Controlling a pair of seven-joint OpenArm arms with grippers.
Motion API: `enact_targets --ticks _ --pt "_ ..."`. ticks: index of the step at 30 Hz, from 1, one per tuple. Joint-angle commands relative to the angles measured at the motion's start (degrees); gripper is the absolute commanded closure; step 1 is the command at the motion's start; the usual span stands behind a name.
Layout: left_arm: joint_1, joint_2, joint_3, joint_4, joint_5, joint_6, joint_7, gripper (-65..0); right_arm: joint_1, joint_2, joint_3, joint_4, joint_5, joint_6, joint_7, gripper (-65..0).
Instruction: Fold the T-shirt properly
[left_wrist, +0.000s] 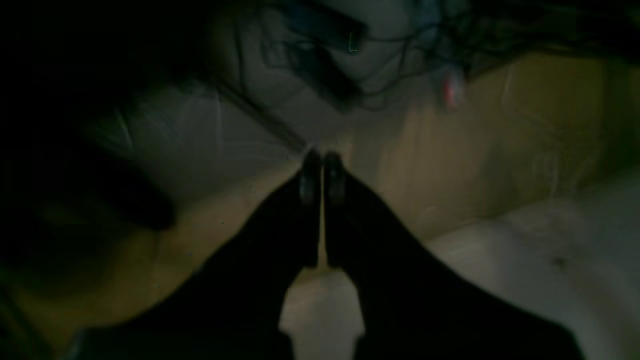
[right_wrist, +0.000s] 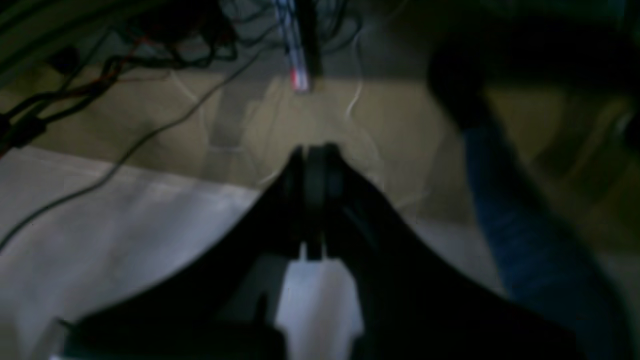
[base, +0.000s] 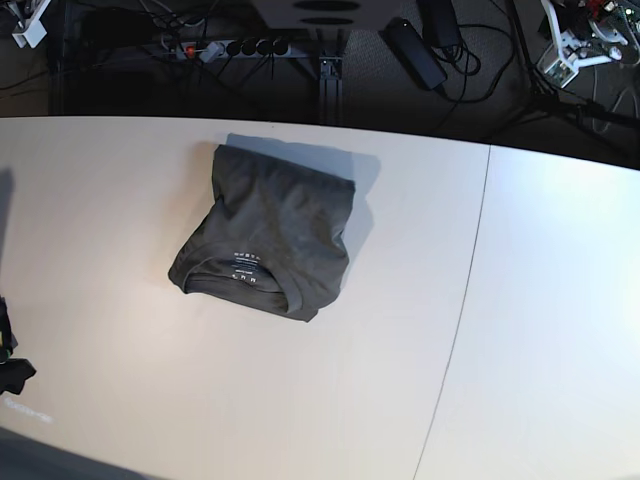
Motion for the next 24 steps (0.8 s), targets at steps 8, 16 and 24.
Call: enact_targets --ticks 8,16,24 --pt "-4.33 -0.61 6.21 -28.85 -0.02 -0.79 -3.23 -1.3 0.17 -0.76 0.13 -23.1 -1.84 3.19 -1.51 0.0" --pt "-22.03 3.85 24.35 -47.89 8.5 -0.76 -11.69 -1.3 10.56 -1.03 -4.72 -37.27 -6.73 1.84 0.07 0.0" --pt "-44.15 15.26 45.83 -71.04 11.15 11.32 -17.53 -1.3 25.09 -5.4 -17.31 -47.71 -15.82 -5.2 4.59 0.0"
